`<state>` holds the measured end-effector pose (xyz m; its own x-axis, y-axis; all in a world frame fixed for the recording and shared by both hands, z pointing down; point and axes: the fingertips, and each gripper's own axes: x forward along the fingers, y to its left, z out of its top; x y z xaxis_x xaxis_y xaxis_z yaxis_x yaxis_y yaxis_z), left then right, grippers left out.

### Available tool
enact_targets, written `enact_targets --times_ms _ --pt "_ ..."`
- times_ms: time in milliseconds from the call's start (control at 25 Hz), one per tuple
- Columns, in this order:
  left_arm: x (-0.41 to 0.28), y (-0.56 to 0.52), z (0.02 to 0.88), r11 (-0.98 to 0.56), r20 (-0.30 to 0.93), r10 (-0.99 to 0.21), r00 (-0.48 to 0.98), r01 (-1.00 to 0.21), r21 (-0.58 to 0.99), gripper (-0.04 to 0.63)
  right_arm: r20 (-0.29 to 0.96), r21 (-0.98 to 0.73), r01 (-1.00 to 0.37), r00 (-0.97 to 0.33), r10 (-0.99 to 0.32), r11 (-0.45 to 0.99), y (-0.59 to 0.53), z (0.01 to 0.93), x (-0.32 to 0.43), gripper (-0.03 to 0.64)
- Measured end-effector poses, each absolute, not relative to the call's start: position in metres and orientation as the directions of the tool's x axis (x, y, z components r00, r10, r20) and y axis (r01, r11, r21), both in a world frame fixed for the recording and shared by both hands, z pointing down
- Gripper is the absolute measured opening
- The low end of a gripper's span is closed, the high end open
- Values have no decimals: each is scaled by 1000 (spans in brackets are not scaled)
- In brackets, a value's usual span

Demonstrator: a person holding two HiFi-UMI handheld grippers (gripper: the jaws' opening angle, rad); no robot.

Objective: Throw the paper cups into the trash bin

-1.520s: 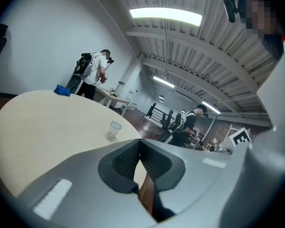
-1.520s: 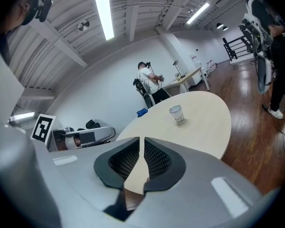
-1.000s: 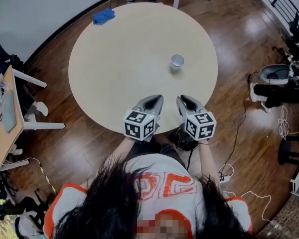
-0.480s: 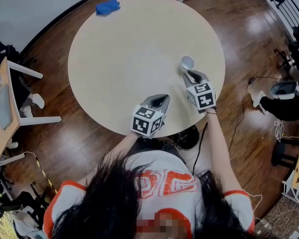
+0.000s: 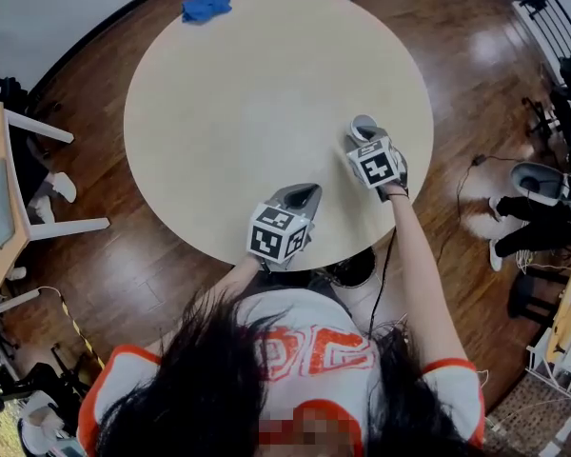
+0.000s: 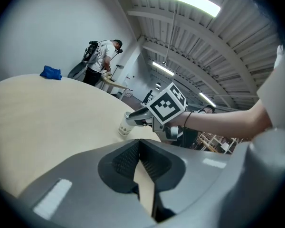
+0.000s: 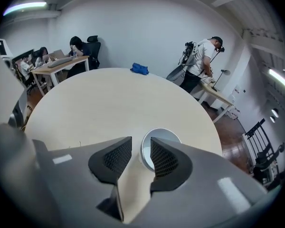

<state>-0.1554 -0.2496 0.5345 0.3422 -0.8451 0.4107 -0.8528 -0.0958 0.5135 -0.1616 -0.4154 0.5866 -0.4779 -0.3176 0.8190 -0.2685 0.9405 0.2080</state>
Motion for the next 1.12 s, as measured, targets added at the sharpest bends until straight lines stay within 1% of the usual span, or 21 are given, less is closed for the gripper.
enact_targets --times_ms 240,280,320,440,800,960,1120 --pt "-166 -251 538 -70 414 -850 325 -849 523 0 847 220 -267 -424 -319 938 -417 604 -162 116" --pt "-168 -251 538 -66 416 -851 322 -849 524 0 845 229 -278 -419 -333 933 -419 604 -161 92" --pt "-169 -251 539 -62 417 -851 320 -849 525 0 841 238 -291 -416 -346 927 -421 603 -161 46" --pt "-172 -250 540 -50 421 -849 319 -842 537 0 835 229 -329 -418 -358 916 -423 600 -158 38" --pt "-164 -248 533 -65 404 -853 331 -834 547 0 756 137 -460 -523 -393 877 -394 557 -145 34" --pt "-162 -247 529 -74 395 -853 340 -828 555 0 696 38 -549 -585 -416 835 -371 537 -128 34" --pt "-166 -242 521 -49 377 -871 316 -819 572 0 652 -53 -613 -619 -438 788 -341 524 -100 34"
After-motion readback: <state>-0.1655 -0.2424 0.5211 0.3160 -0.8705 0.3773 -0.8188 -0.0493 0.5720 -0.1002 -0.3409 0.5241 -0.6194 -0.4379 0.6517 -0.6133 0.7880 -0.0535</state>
